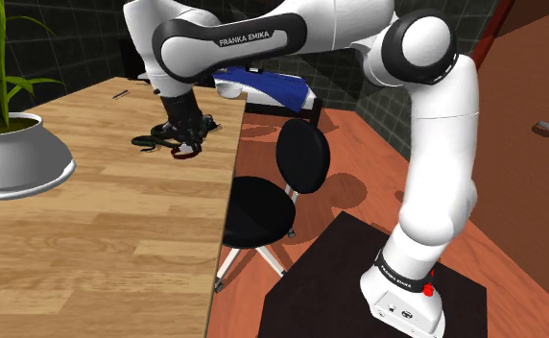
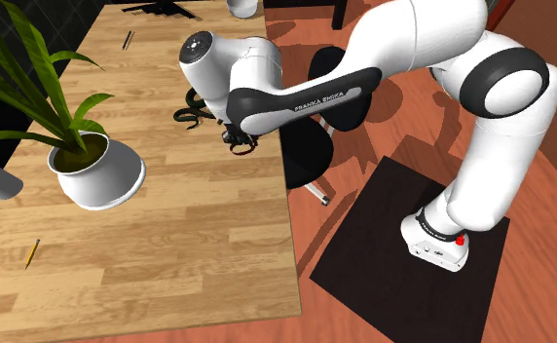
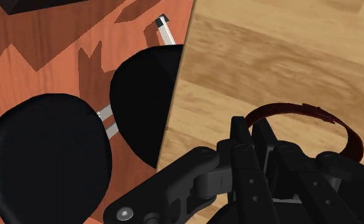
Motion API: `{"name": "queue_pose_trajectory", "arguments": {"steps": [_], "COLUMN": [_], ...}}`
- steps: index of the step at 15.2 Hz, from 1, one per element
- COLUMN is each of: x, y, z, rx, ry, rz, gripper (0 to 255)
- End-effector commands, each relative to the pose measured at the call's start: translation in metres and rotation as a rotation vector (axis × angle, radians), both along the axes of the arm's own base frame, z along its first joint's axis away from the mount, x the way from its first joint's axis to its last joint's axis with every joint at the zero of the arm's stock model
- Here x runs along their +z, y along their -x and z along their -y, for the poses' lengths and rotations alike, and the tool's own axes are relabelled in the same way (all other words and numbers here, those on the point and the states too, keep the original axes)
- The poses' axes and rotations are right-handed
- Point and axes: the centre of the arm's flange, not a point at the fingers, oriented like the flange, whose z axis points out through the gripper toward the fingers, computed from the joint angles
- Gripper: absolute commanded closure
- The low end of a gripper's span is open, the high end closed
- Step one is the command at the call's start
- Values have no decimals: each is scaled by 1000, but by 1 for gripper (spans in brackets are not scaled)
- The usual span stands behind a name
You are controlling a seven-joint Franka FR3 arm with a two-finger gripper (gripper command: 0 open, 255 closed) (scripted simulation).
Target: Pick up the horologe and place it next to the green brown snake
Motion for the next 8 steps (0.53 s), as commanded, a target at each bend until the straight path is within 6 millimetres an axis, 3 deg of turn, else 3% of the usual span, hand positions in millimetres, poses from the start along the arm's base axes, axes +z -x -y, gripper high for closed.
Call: {"name": "queue_pose_trajectory", "arguments": {"steps": [1,8], "x": [-2,-2], "y": [-16,-79], "z": [21,89], "rx": [1,1], "ry": [0,0], "rz": [0,0], "gripper": [255,255]}}
